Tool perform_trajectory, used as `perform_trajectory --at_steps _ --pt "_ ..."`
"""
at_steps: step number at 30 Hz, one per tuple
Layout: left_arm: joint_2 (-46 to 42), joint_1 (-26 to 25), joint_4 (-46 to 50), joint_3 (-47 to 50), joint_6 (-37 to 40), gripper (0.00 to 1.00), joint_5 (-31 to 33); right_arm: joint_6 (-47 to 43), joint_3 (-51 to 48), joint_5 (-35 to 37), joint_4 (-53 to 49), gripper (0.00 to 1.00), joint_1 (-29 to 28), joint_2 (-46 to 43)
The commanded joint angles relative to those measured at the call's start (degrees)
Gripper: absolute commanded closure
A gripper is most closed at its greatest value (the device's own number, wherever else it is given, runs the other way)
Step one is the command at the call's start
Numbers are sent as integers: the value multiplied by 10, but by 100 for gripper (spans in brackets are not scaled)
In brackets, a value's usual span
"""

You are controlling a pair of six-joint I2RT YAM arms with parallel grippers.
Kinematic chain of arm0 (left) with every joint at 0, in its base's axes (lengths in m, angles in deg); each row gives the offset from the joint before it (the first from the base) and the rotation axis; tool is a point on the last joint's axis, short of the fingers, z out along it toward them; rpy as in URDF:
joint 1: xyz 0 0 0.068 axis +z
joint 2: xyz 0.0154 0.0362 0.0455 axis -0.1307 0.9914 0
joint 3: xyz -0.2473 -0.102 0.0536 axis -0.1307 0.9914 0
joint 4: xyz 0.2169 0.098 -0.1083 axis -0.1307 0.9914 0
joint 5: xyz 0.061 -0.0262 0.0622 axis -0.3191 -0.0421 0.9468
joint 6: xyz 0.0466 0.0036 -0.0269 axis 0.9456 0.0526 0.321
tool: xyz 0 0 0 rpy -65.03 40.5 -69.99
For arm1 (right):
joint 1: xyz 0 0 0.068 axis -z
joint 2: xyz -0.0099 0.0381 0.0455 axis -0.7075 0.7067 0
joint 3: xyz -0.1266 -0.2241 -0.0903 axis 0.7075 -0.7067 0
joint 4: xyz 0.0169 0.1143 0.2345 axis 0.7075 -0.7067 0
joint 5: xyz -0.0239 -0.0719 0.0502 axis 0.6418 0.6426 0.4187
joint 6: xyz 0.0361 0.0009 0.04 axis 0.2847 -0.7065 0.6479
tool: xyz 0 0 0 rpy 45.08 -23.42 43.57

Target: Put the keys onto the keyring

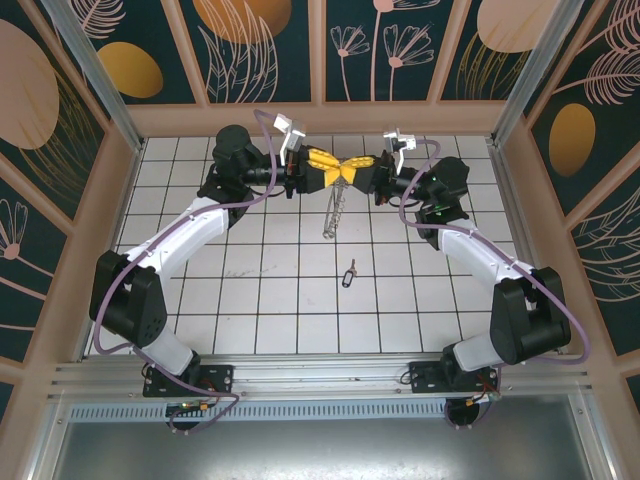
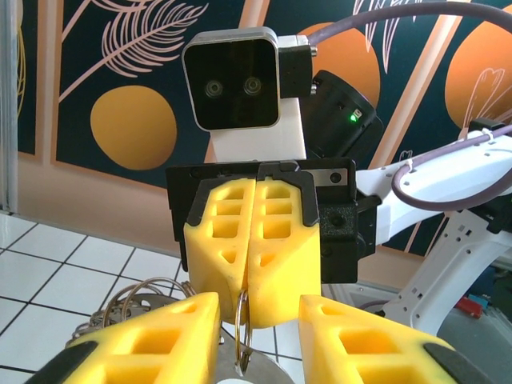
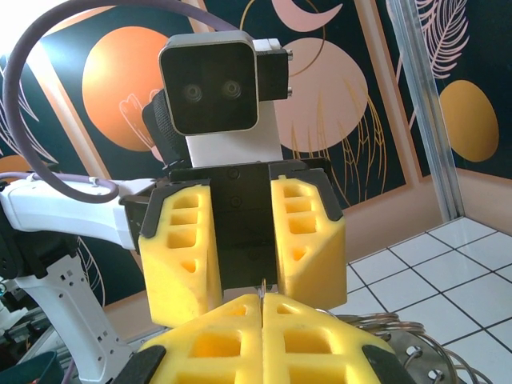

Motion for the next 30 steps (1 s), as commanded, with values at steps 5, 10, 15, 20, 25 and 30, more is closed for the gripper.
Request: perform_trajectory --at_steps 5,10,15,20,25,30 --pt "-2 1 -13 4 9 69 -6 -7 22 8 20 100 0 -3" --pt "0 1 -11 5 11 78 -7 -6 19 12 19 100 0 -5" --pt "0 1 -11 7 12 83 -8 -6 17 13 20 100 2 -5" --pt "0 1 -8 9 15 83 -7 -5 16 14 21 100 3 -4" --pt "1 1 -6 11 16 86 -7 -5 16 16 22 100 4 -4" --pt "4 1 -6 10 16 97 -9 -4 15 17 24 100 4 -2"
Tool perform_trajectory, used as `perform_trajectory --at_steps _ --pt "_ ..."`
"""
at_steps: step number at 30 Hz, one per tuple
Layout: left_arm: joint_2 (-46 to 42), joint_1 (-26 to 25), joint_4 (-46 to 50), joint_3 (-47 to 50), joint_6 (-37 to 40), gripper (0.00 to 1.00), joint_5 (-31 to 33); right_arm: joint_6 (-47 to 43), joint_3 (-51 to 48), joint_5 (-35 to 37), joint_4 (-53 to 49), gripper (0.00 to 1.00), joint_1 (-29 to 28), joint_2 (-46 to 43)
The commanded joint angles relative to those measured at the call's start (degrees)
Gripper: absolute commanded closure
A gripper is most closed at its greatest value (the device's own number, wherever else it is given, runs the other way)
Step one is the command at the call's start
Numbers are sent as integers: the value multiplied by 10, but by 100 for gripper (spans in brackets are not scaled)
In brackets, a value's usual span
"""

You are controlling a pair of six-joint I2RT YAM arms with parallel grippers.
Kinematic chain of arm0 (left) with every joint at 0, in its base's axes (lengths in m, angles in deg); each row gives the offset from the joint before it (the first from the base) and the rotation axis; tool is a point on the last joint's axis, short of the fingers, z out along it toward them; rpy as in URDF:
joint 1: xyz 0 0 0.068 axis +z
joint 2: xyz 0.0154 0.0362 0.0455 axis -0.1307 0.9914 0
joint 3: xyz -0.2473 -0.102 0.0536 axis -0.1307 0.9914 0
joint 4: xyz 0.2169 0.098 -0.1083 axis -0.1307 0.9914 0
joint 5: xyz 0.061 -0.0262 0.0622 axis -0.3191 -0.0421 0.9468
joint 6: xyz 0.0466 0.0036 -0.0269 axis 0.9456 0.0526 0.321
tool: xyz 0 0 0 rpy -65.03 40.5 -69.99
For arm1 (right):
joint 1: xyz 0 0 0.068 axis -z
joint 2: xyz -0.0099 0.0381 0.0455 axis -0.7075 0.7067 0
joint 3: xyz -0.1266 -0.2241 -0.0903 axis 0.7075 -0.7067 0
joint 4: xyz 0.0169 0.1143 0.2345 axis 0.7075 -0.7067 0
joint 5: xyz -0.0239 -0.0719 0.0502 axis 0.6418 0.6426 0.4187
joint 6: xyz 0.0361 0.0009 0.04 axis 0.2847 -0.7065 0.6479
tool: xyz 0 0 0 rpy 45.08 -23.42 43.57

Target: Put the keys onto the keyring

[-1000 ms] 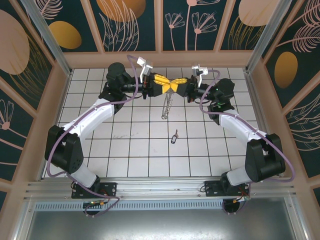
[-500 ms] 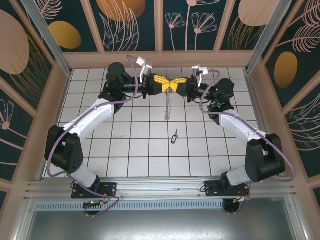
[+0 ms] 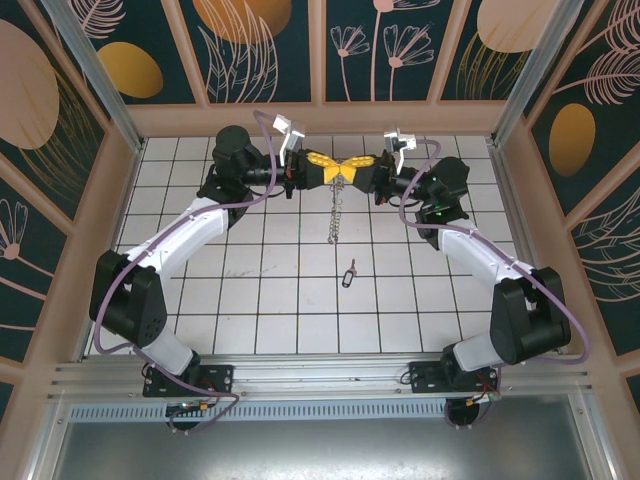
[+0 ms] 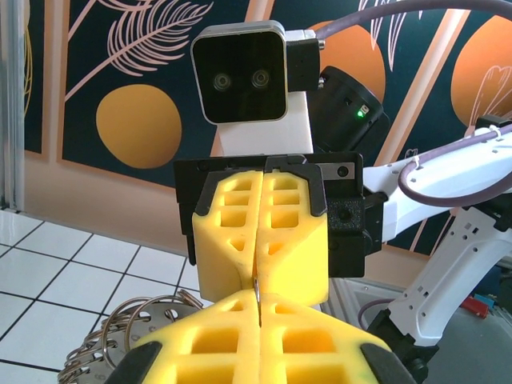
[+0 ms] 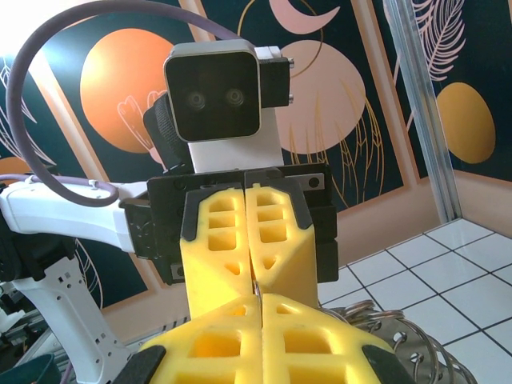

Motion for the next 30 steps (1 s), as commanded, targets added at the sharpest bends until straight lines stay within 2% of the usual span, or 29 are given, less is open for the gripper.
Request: perform_trajectory --at_steps 1,3,5,7,10,12,20,23,25,27,30 --pt "3 0 -6 6 8 98 -12 -4 15 13 23 100 3 -3" --pt "3 0 -7 7 9 97 -14 -5 14 15 22 100 5 -2" --pt "4 0 -6 8 9 89 -14 -5 14 15 22 100 5 -2" --pt "4 0 -5 10 9 88 -16 -5 15 17 23 100 6 -1" --pt "3 0 -6 15 11 93 -16 -4 14 16 23 100 6 0" --pt "3 0 -7 15 11 100 -18 -5 14 17 23 100 6 -1" --pt "0 0 -6 20 19 100 -9 -2 14 21 19 100 7 0" --pt "-5 0 13 23 42 100 9 2 16 35 3 68 14 -8" --pt "-9 0 29 26 61 100 24 6 14 45 -10 54 21 -21" --pt "-13 0 39 30 75 100 33 4 5 66 -35 47 32 -43" --pt "-17 0 45 37 88 100 46 -2 -6 113 -99 44 49 -81"
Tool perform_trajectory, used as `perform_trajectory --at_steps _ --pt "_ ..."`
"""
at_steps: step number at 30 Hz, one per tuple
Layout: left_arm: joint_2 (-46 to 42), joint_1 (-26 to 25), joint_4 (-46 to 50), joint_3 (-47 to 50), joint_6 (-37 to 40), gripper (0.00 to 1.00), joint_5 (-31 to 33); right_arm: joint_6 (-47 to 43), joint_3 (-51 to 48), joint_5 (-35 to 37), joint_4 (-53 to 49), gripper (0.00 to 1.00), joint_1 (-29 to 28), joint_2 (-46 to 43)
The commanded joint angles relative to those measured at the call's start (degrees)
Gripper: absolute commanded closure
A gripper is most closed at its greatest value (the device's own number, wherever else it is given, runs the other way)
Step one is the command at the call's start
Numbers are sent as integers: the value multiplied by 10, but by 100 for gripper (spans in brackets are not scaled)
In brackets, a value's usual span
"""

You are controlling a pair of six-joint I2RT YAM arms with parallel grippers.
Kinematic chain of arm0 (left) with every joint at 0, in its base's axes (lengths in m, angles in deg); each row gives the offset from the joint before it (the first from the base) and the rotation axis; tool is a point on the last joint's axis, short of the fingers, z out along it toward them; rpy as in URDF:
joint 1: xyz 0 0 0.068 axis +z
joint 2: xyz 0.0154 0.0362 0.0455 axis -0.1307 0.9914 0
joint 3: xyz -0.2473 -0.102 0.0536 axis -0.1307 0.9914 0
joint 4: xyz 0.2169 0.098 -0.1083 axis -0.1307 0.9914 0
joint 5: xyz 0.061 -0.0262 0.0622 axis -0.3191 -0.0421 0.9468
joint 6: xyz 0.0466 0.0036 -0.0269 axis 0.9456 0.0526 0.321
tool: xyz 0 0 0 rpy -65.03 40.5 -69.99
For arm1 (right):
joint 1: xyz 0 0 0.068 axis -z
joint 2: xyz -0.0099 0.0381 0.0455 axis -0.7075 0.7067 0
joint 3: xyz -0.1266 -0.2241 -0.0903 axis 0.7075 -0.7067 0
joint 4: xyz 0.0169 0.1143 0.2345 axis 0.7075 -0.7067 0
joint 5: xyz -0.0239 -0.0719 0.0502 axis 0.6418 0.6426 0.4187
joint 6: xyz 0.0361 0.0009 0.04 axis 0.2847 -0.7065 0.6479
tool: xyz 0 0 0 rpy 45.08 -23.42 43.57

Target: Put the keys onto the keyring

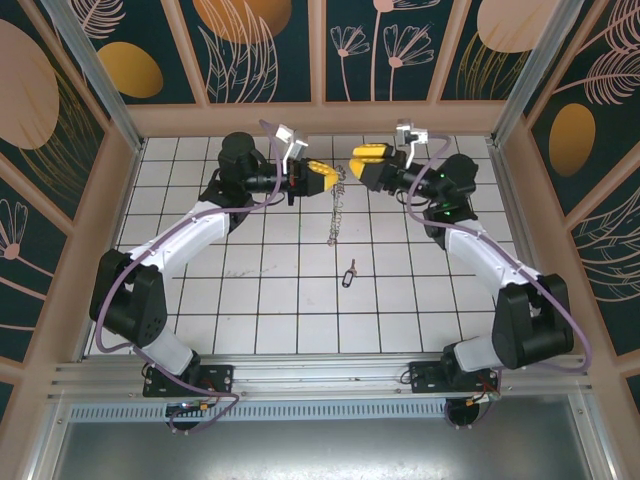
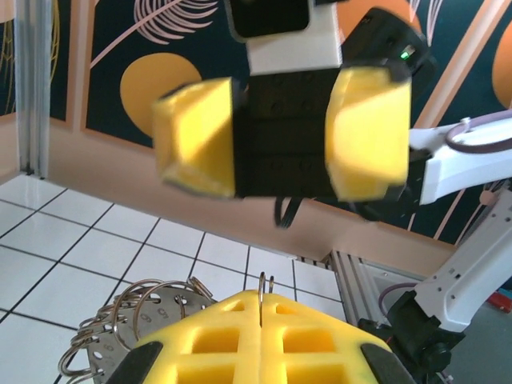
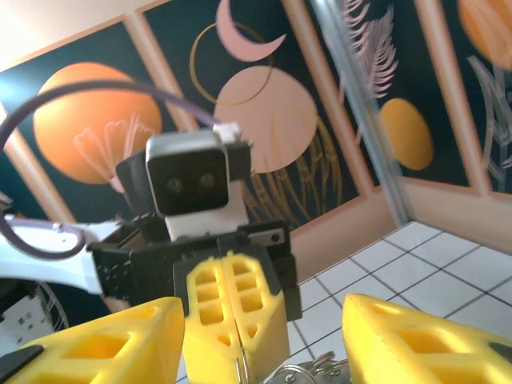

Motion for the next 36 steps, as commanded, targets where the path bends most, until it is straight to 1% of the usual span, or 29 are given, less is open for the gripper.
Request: perform_trajectory --at_steps 1,4,6,11,14,17,21,23,26,31,32,36 --pt "-19 -1 6 7 41 100 22 -12 -6 78 -79 44 16 -65" --pt "-30 -1 30 15 71 100 55 -49 -19 169 -199 43 20 -106" --pt "-43 -1 42 27 93 100 97 -66 -44 223 -253 41 21 -133" --pt "-72 -1 54 55 123 100 190 -71 -93 302 -358 41 21 -162" --pt "-88 -1 42 78 121 100 240 -64 -111 333 -421 43 18 -164" --pt "-101 -1 27 97 108 100 279 -72 -120 379 -488 45 -4 -157" --pt "-112 -1 -8 120 78 100 297 -83 -132 432 -544 47 -50 -127" --pt "-109 -1 -19 125 64 100 305 -78 -138 481 -570 49 -89 -104" --pt "-106 -1 -33 132 46 100 318 -37 -146 522 -587 51 -129 -69" --pt "-107 -1 -81 167 18 100 334 54 -144 557 -583 55 -188 -4" --pt "-107 -1 -86 172 13 100 336 69 -138 573 -586 55 -199 14" --pt "-117 -1 -91 185 9 100 342 93 -104 611 -612 55 -237 70"
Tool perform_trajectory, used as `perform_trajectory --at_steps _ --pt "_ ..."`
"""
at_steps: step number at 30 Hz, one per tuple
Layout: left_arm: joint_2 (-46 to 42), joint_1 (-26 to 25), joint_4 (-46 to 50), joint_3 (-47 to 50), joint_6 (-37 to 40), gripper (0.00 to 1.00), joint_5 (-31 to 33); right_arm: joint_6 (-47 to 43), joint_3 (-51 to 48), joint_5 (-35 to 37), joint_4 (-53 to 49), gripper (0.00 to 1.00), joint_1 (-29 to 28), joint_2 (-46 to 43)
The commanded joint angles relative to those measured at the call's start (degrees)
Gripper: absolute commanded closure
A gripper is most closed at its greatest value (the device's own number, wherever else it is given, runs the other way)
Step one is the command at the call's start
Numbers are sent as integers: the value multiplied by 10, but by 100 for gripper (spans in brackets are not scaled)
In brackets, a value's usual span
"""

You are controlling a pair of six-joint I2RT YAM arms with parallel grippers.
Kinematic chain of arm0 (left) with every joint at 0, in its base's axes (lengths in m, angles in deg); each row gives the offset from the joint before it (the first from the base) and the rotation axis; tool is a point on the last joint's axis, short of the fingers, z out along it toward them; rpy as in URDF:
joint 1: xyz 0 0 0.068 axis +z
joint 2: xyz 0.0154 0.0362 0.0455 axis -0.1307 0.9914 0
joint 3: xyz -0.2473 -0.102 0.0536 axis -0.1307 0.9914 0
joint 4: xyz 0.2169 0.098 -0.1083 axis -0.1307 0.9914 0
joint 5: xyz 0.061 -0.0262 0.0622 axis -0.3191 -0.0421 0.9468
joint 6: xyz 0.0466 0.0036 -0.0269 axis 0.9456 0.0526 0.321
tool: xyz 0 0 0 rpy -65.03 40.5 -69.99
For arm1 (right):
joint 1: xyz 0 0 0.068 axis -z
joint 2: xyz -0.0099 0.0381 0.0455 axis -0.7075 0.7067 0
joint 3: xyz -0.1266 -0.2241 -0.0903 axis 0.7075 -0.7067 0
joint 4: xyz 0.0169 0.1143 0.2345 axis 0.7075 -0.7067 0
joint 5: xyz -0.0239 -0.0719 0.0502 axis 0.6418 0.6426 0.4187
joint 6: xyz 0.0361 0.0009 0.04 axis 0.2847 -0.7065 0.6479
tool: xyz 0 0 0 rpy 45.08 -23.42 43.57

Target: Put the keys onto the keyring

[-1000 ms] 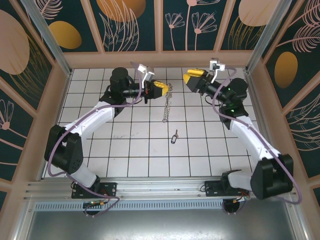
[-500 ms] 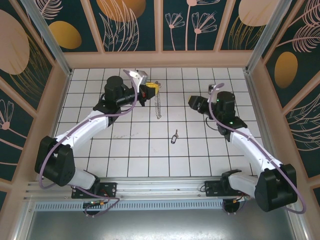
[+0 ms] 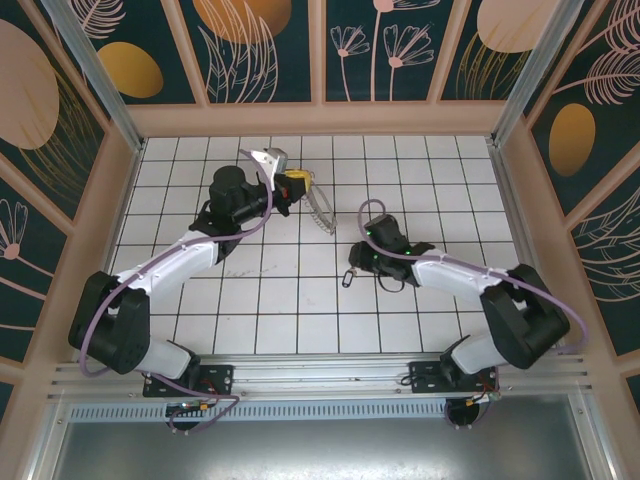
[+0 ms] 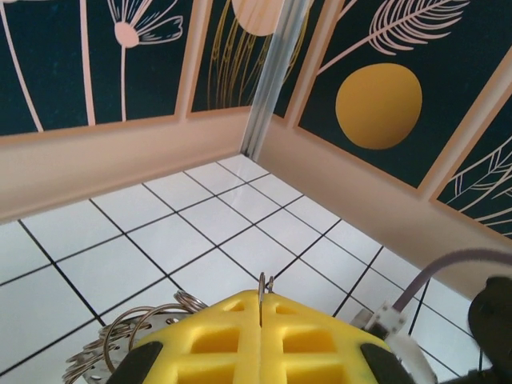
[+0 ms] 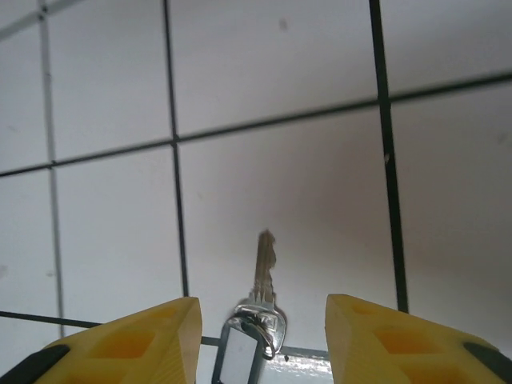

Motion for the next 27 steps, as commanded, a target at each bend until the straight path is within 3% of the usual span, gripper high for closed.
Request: perform_trajectory --at_steps 1,7,19,27 --pt "-29 -1 -61 12 -18 100 11 42 38 56 -32 56 -26 37" --pt "-54 -1 -61 26 -14 100 10 -13 37 77 -23 55 -64 41" --pt "-67 -1 -61 37 -16 100 -8 -151 -9 35 14 62 -65 -30" --pt "-70 -1 -41 30 -9 100 -7 -193 -3 19 8 69 -58 11"
